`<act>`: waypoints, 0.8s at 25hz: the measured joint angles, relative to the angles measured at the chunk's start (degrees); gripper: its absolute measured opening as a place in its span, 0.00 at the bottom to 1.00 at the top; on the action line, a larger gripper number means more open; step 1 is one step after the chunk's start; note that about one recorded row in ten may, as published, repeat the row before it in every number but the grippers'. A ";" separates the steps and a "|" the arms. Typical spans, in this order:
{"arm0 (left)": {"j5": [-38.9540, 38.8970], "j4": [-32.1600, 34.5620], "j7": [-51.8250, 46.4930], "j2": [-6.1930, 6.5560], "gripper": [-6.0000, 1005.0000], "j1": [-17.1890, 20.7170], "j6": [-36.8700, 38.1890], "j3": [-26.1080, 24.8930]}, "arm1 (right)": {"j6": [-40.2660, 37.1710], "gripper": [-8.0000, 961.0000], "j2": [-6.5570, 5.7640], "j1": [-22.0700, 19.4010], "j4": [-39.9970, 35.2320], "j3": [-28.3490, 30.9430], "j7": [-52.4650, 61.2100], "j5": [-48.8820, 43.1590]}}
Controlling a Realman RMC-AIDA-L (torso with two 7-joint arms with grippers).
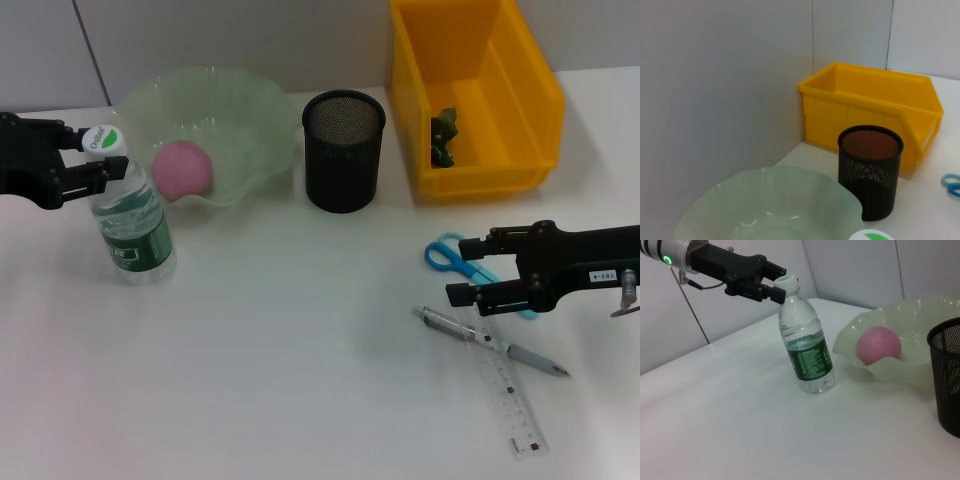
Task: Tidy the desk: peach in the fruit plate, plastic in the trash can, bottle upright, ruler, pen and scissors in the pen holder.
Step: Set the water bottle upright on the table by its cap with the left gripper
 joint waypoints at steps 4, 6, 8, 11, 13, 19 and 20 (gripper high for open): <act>0.16 0.08 0.00 -0.10 0.46 -0.04 -0.02 -0.34 | 0.03 0.81 0.00 0.05 0.00 0.00 0.04 0.00; 0.17 0.09 0.00 -0.11 0.46 -0.05 -0.05 -0.36 | 0.03 0.81 0.00 0.05 0.00 0.00 0.08 0.00; 0.17 0.07 0.00 -0.13 0.46 -0.07 -0.10 -0.26 | 0.03 0.81 0.00 0.04 0.00 0.00 0.19 0.00; 0.17 0.08 0.00 -0.14 0.46 -0.07 -0.10 -0.16 | 0.03 0.81 0.00 0.03 0.00 0.00 0.21 0.00; 0.18 0.23 -0.02 -0.15 0.46 -0.08 -0.08 -0.28 | 0.03 0.81 0.00 0.01 0.00 0.00 0.36 0.00; 0.20 0.32 -0.06 -0.15 0.57 -0.07 -0.06 -0.35 | 0.03 0.81 0.00 0.00 -0.10 -0.06 0.73 -0.13; 0.20 0.32 -0.06 -0.15 0.59 -0.07 -0.06 -0.35 | 0.03 0.81 0.00 0.00 -0.10 -0.06 0.73 -0.13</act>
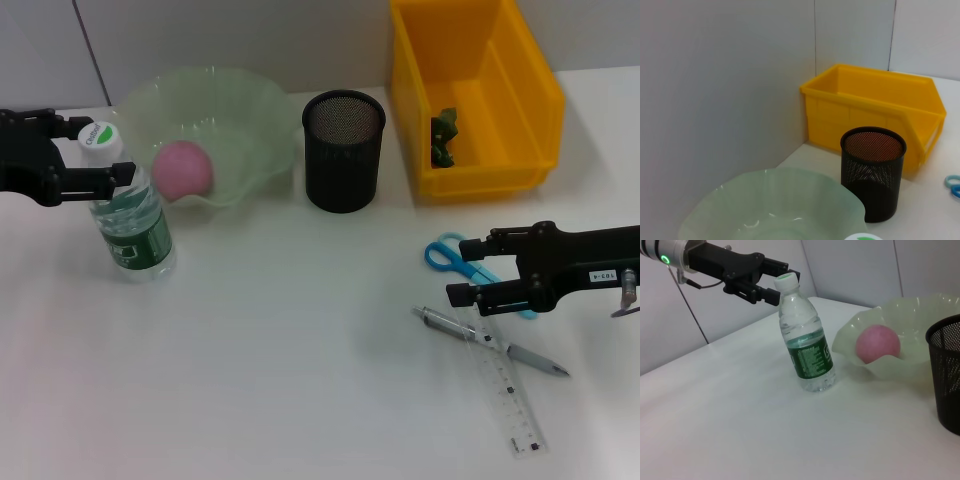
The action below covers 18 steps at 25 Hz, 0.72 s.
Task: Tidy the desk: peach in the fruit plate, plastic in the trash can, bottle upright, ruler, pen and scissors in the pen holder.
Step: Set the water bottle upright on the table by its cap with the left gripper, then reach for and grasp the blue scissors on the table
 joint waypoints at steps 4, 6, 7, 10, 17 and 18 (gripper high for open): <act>0.01 0.01 -0.04 0.01 0.70 0.00 -0.02 -0.10 | 0.00 0.81 0.00 0.01 -0.04 -0.03 0.02 -0.05; 0.01 0.05 -0.07 0.01 0.77 0.00 -0.02 -0.11 | 0.00 0.81 0.00 0.02 -0.02 -0.03 0.06 -0.05; 0.01 0.14 -0.14 -0.01 0.81 0.03 -0.01 -0.12 | 0.00 0.81 0.00 0.03 -0.01 -0.03 0.07 -0.05; 0.01 0.17 -0.17 -0.01 0.81 0.07 -0.01 -0.12 | 0.00 0.81 0.00 0.04 0.01 -0.08 0.09 -0.05; -0.18 0.20 -0.28 0.06 0.80 0.30 -0.01 -0.12 | -0.01 0.81 0.00 0.09 0.07 -0.03 0.10 -0.15; -0.94 0.18 -0.28 0.06 0.80 0.37 0.13 -1.23 | 0.00 0.81 0.02 0.09 0.10 -0.02 0.10 -0.19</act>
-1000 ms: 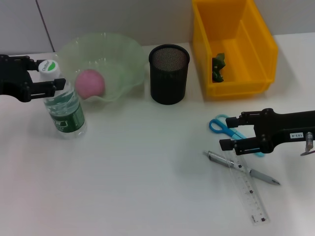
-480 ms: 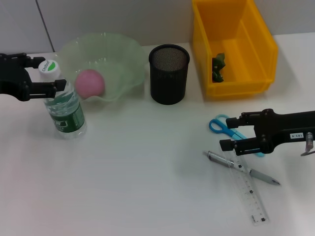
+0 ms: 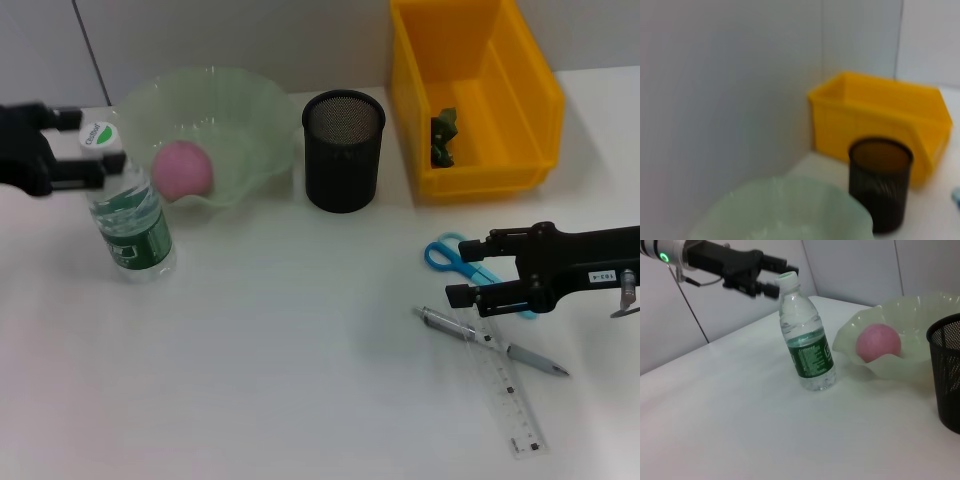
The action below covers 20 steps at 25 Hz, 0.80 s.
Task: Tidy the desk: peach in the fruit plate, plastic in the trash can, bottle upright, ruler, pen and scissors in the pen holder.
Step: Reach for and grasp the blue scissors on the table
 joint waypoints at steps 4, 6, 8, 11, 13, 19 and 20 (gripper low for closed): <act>-9.30 -1.02 -0.15 0.38 0.80 -0.04 4.22 -4.96 | 0.00 0.81 0.05 0.00 -0.03 0.06 0.00 0.00; -12.50 -1.63 -0.29 0.70 0.80 0.05 6.10 -5.50 | 0.00 0.81 0.05 0.00 -0.05 0.08 0.00 0.00; -16.47 -2.73 -0.40 1.18 0.80 0.21 8.87 -6.01 | -0.01 0.81 0.03 0.02 -0.13 0.09 0.00 0.07; -23.81 -9.70 0.06 2.40 0.80 -0.69 19.23 -5.59 | -0.16 0.81 0.02 0.33 -0.17 0.09 0.00 0.18; -23.90 -10.46 0.22 2.39 0.80 -0.87 20.27 -5.49 | -0.31 0.81 0.01 0.65 -0.12 0.08 0.04 0.21; -22.42 -21.01 9.13 -0.28 0.80 -1.55 26.44 2.87 | -0.51 0.81 -0.08 1.54 0.01 -0.03 0.50 0.26; -21.61 -22.35 10.98 -0.77 0.80 -1.46 26.00 4.10 | -0.52 0.81 -0.04 1.71 0.01 -0.15 0.62 0.26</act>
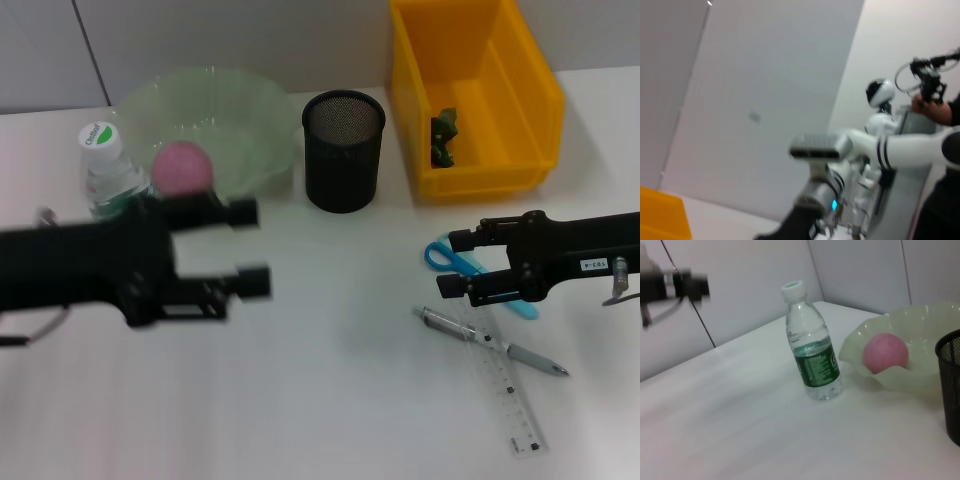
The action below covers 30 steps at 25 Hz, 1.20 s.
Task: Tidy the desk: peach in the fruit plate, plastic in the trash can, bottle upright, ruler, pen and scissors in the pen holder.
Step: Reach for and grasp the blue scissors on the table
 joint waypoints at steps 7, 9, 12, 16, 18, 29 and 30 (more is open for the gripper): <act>4.99 -6.15 8.87 -1.87 0.80 0.43 -5.24 1.12 | -0.01 0.81 0.15 1.07 0.00 -0.27 1.01 -0.25; 5.73 -9.21 12.53 -1.94 0.80 0.50 -7.99 1.24 | -0.01 0.81 0.16 1.26 0.00 -0.36 1.34 -0.31; 6.04 -11.58 15.44 -1.96 0.80 0.49 -10.54 1.59 | -0.01 0.81 0.18 1.39 -0.03 -0.94 2.13 -0.40; 6.07 -13.89 21.00 -2.22 0.80 1.66 -17.49 4.25 | -0.01 0.81 0.14 1.39 -0.28 -1.75 3.47 -0.46; 5.82 -14.14 23.07 -2.38 0.80 2.40 -20.57 6.66 | 0.00 0.81 0.05 1.38 -0.32 -1.81 4.00 -0.50; 5.66 -14.41 25.00 -2.41 0.80 2.85 -22.87 8.44 | -0.69 0.81 0.09 1.66 -5.47 -2.89 13.68 -2.21; 5.65 -14.41 25.01 -2.40 0.80 2.86 -22.84 8.42 | -1.39 0.81 0.26 2.00 -10.98 -5.62 22.33 -4.09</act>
